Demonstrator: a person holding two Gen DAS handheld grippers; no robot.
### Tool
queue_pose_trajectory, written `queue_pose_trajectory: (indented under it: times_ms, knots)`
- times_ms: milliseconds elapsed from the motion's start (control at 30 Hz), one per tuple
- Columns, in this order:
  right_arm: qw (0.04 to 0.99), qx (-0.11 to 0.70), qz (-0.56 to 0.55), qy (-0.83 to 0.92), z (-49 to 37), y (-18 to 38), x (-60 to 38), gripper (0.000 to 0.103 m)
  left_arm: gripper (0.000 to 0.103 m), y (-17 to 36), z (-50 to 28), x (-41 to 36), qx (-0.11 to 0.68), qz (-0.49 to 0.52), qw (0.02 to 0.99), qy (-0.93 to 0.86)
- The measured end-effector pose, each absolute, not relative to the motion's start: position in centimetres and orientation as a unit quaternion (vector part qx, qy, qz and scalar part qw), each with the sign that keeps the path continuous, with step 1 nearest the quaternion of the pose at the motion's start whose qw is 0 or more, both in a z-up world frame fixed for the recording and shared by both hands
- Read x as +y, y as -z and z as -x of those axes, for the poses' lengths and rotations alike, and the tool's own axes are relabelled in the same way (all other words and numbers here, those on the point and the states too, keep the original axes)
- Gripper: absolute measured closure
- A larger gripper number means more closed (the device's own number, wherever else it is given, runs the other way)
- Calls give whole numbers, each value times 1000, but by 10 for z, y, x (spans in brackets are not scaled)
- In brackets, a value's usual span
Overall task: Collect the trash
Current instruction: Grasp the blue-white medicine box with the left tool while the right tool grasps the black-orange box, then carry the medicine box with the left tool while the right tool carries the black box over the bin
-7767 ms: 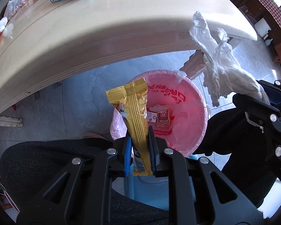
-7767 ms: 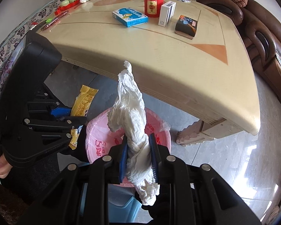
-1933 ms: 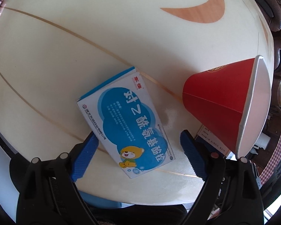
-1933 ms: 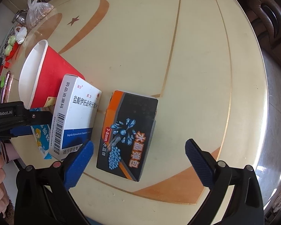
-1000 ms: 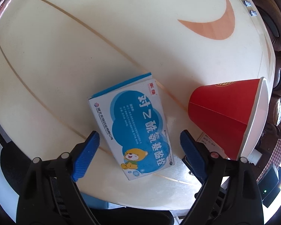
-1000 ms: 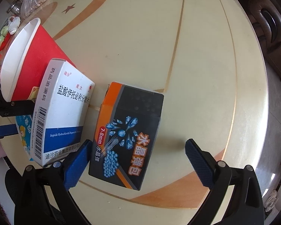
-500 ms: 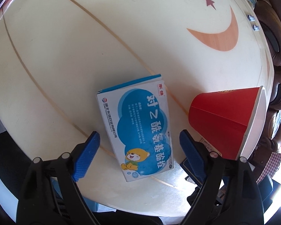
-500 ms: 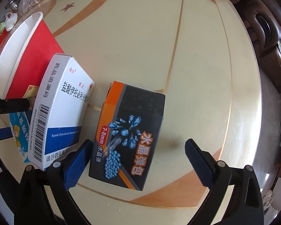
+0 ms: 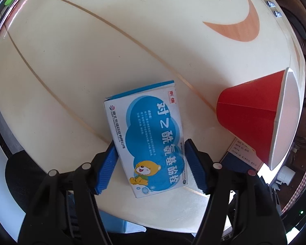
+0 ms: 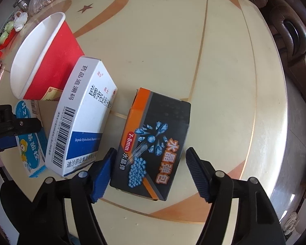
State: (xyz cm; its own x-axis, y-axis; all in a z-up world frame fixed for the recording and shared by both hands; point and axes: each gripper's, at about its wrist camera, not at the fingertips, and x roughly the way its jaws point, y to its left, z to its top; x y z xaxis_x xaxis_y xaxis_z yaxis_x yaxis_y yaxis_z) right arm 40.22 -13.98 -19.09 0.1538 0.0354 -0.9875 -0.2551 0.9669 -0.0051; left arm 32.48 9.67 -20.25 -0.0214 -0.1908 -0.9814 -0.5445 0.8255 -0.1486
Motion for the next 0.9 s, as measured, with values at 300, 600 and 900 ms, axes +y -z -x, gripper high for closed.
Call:
queue_pose_trajectory:
  times_ms: [300,600,900]
  knots:
    - [759,638,89,-90,-391,180,-133,47,39,212,-306,81,715,213,658,-105]
    - [772,622,100,-81,-359,148,-134,47,39,195,-298,66,710,169,681,-65]
    - [795,593,86,-93,-326,98,-158,47,39,144,-297,30,679,108,726,-2]
